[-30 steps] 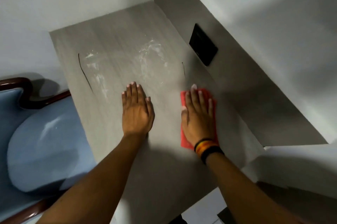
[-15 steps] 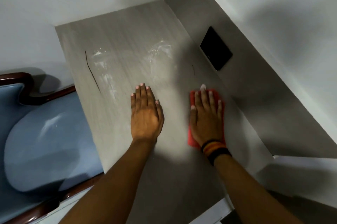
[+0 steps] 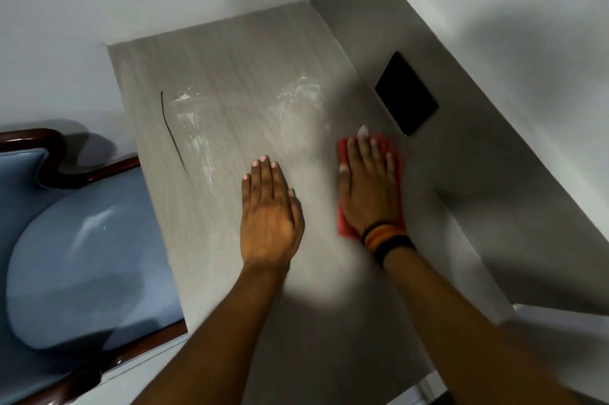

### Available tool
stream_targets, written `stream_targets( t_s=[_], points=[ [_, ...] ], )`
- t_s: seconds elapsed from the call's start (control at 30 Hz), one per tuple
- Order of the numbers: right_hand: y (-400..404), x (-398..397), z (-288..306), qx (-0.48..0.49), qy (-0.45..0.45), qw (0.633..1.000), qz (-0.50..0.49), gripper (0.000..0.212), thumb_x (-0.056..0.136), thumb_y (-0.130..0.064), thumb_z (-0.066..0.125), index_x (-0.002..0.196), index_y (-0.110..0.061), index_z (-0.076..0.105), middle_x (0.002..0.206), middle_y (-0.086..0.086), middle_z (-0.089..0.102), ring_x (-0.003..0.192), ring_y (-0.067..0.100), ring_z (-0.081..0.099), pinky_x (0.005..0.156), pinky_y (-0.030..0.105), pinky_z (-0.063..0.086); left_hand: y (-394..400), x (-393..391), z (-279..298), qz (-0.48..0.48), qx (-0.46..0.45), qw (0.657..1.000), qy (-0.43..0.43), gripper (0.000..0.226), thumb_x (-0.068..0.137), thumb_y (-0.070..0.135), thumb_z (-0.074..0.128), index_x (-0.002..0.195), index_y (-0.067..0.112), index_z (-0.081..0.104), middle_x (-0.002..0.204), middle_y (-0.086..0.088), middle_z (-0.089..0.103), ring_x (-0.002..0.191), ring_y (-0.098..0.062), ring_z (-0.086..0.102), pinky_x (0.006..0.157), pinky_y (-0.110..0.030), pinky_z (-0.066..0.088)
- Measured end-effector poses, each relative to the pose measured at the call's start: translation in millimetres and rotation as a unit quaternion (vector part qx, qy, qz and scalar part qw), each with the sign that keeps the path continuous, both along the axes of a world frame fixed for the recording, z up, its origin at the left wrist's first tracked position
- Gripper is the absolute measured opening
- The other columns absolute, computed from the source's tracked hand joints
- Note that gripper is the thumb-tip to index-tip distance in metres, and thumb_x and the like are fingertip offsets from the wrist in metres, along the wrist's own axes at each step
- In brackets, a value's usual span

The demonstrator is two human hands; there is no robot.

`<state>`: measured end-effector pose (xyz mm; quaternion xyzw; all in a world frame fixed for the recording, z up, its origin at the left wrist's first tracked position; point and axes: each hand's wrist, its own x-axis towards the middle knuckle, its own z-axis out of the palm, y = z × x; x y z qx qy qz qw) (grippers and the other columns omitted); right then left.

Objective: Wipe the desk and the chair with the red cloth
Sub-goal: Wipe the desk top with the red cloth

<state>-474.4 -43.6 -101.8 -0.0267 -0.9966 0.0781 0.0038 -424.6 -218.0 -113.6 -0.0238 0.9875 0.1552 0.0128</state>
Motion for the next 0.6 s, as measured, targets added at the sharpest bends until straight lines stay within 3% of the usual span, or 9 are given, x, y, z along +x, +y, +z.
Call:
stream_targets(
  t_s=[0.1, 0.27, 0.43, 0.6],
  points=[
    [4.6, 16.3, -5.7, 0.003, -0.02, 0.999, 0.027, 0.063, 0.105, -0.043, 0.019, 0.163, -0.02, 0.02, 0.174, 0.004, 0.011, 0.161, 0.023, 0.013, 0.13, 0.05, 0.012, 0.5, -0.3, -1.0, 0.003, 0.0, 1.0, 0.003, 0.063, 0.114, 0.034, 0.024, 0.169, 0.005, 0.017, 0.179, -0.015, 0.012, 0.168, -0.028, 0.007, 0.138, -0.047, 0.01],
    [7.3, -66.0, 11.1, -0.01, -0.028, 0.999, 0.035, 0.062, 0.105, -0.035, 0.027, 0.164, -0.018, 0.019, 0.174, 0.005, 0.01, 0.161, 0.023, 0.011, 0.131, 0.048, 0.007, -0.7, -0.2, -2.5, 0.003, -0.001, 1.0, 0.0, 0.064, 0.113, 0.035, 0.02, 0.17, 0.006, 0.012, 0.179, -0.013, 0.007, 0.168, -0.026, 0.002, 0.138, -0.044, 0.005],
    [11.3, -4.3, -4.1, -0.018, 0.01, 1.0, 0.014, 0.062, 0.104, -0.041, 0.022, 0.163, -0.021, 0.024, 0.173, 0.002, 0.016, 0.16, 0.02, 0.016, 0.131, 0.048, 0.011, -0.1, -1.8, -3.5, 0.002, 0.004, 1.0, 0.002, 0.064, 0.113, 0.036, 0.021, 0.17, 0.007, 0.012, 0.18, -0.012, 0.007, 0.168, -0.025, 0.001, 0.138, -0.044, 0.006],
    [10.5, -54.6, 6.3, -0.015, -0.022, 0.999, 0.019, 0.06, 0.105, -0.036, 0.028, 0.163, -0.019, 0.024, 0.174, 0.004, 0.014, 0.161, 0.021, 0.012, 0.131, 0.048, 0.007, -0.1, -1.4, -2.2, 0.004, 0.004, 1.0, -0.002, 0.064, 0.114, 0.036, 0.02, 0.17, 0.007, 0.011, 0.18, -0.012, 0.006, 0.168, -0.025, 0.0, 0.138, -0.044, 0.005]
  ],
)
